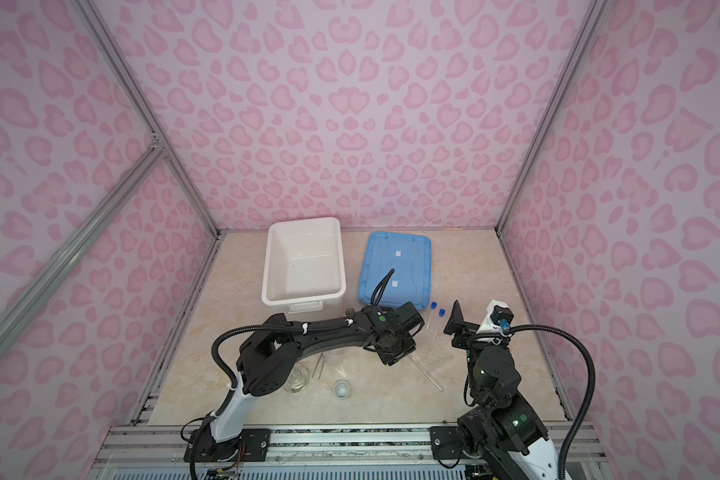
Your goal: Organize the chemistry lab equipment
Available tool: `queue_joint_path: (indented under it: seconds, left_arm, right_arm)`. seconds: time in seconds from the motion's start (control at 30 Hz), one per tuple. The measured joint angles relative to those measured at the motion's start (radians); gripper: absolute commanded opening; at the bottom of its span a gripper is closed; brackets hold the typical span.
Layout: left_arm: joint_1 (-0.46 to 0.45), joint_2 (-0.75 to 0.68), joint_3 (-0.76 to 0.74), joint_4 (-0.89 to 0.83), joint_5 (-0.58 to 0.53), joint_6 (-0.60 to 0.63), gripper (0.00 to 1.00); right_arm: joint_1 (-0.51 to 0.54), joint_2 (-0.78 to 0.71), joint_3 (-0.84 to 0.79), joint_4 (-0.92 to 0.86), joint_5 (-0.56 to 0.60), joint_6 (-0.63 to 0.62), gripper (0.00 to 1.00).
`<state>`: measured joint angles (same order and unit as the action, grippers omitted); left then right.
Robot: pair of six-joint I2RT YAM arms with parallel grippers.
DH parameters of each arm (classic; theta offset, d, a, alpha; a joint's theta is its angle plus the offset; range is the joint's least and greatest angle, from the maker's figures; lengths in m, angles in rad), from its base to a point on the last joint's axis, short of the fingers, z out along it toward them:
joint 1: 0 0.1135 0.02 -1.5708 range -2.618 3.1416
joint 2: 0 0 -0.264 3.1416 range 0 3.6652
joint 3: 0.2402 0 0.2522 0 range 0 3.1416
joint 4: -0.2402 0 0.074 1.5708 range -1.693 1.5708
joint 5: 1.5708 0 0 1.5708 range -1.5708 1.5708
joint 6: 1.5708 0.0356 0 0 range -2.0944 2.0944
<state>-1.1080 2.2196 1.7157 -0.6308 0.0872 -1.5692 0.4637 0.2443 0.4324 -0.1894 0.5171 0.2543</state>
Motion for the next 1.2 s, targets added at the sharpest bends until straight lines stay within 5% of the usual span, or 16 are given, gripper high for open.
queue_joint_path:
  seconds: [0.2, 0.67, 0.97, 1.2]
  left_arm:
    - [0.000, 0.018, 0.020, 0.002, 0.012, 0.000, 0.45]
    - [0.010, 0.026, 0.012, 0.013, 0.040, 0.004, 0.13]
    - [0.061, -0.008, -0.050, 0.060, 0.057, 0.058, 0.15]
    - [0.123, -0.006, -0.026, 0.017, 0.013, 0.222, 0.14]
  right_arm:
    - [0.000, 0.000, 0.000, 0.001, 0.002, 0.000, 0.95]
    - [0.000, -0.016, -0.001, 0.001, 0.003, 0.000, 0.93]
    - [0.000, -0.016, -0.001, 0.001, 0.006, 0.000, 0.93]
    - [0.000, -0.015, -0.001, 0.001, 0.006, 0.000, 0.93]
